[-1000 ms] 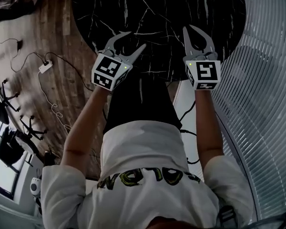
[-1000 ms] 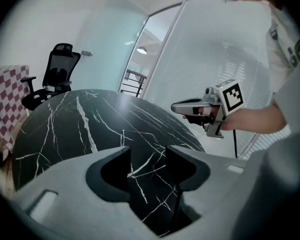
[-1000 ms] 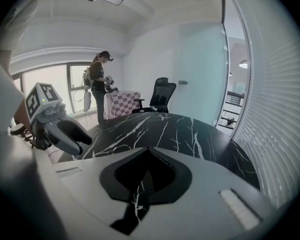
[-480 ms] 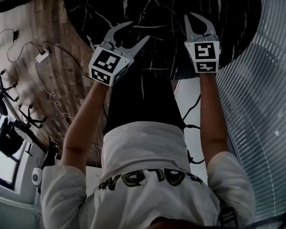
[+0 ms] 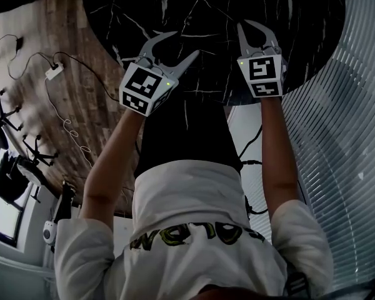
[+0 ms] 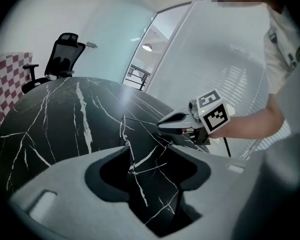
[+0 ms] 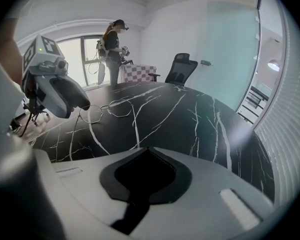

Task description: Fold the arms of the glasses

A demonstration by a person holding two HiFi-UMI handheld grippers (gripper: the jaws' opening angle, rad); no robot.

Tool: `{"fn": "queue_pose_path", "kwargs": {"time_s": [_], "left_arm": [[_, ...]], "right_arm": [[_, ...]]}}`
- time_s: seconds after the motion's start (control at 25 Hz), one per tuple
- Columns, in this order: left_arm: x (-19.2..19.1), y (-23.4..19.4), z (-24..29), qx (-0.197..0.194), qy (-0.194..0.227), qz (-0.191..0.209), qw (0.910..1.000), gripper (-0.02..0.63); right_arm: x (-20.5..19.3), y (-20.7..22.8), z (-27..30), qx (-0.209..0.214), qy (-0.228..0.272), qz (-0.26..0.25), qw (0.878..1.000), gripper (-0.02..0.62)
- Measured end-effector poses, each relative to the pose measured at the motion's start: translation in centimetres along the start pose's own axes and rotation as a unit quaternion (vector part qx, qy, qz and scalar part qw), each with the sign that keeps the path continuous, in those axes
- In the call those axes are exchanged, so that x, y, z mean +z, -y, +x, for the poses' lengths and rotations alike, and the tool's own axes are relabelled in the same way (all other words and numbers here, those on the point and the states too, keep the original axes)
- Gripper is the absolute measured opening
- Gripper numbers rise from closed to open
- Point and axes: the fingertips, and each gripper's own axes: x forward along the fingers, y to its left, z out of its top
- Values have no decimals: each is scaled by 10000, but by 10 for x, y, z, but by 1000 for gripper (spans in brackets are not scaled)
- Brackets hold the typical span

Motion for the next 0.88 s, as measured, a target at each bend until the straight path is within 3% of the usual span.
{"fn": "queue_pose_path", "kwargs": {"time_s": [0.32, 0.88], "left_arm": [[-14, -4, -6, 237, -383, -75, 9990, 225], [-10, 6, -3, 169, -272, -61, 9995, 225]], "right_arm": [[0, -9, 0, -13, 14, -29, 10000, 2], [-3, -22, 2, 240, -91, -47, 9997, 2]]}}
